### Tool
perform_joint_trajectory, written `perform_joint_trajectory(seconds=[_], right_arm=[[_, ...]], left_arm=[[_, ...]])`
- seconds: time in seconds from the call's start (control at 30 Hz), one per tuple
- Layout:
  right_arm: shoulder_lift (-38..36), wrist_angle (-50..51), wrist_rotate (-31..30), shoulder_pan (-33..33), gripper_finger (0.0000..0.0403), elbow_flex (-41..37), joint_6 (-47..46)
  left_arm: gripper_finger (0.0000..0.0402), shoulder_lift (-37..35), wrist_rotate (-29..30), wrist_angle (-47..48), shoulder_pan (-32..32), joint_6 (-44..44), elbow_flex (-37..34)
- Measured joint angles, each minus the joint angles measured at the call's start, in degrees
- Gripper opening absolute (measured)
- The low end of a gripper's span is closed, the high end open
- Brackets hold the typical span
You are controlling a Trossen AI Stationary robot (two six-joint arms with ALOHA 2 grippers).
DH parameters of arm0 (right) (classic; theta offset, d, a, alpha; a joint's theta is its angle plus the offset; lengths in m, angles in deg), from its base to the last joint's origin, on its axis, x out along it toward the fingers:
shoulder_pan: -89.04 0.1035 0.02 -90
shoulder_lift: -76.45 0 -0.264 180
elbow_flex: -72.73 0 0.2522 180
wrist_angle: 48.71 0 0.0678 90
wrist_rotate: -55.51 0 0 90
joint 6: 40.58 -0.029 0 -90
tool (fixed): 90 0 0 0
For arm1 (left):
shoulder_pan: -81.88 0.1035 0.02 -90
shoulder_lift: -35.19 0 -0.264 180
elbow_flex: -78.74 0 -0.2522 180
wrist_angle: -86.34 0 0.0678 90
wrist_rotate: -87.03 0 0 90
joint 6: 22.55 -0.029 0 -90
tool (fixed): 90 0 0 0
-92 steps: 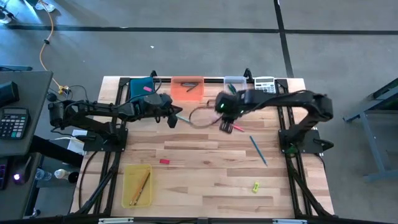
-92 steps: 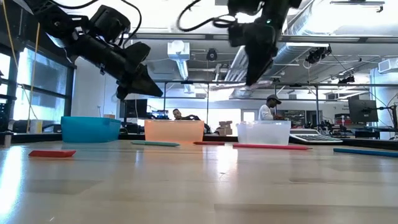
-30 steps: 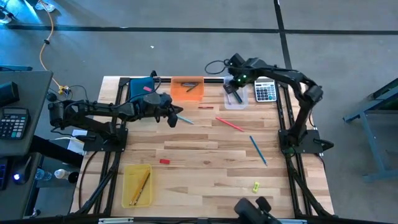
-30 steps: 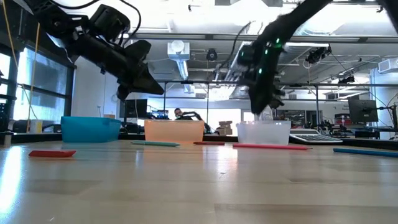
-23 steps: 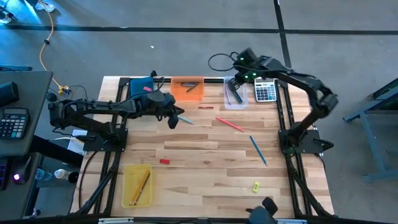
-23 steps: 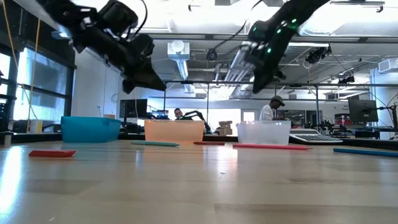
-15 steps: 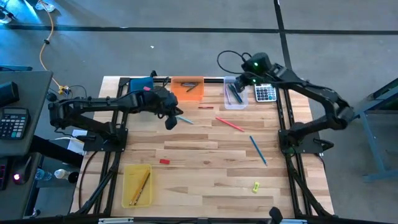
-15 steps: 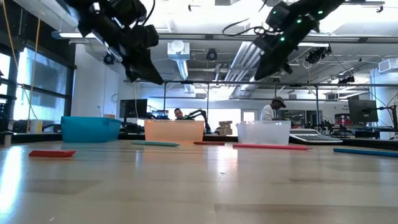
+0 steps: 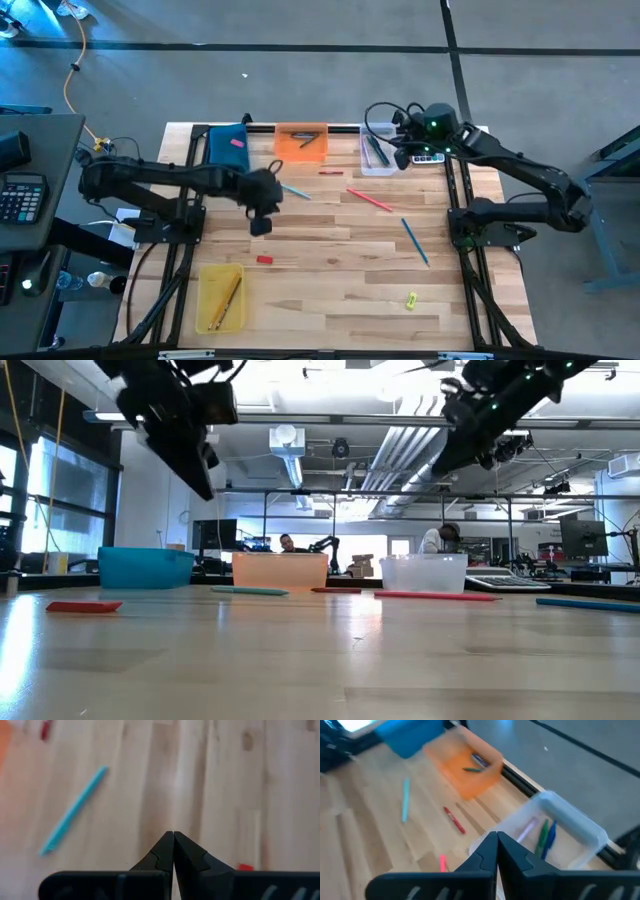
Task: Sort crayons/erasers/pens/pencils in bins
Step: Put the red eraser into the blue bin
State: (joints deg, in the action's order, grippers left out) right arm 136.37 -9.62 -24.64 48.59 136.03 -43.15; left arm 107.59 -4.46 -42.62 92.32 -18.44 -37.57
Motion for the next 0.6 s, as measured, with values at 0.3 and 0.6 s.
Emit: perform_joint_trajectory(seconds=[0.3, 0.6], right_arm=[[-2.63, -0.40, 7.14, -0.01, 0.0000, 0.00, 4.55], [-2.63, -0.64, 7.72, 0.01, 0.0000, 0.00, 7.11]], left_arm=[[0.0010, 0.47, 8.21, 1.55, -17.22, 11.13, 0.00], [0.0081, 8.63, 4.65, 3.11, -25.22, 19.29, 0.04]])
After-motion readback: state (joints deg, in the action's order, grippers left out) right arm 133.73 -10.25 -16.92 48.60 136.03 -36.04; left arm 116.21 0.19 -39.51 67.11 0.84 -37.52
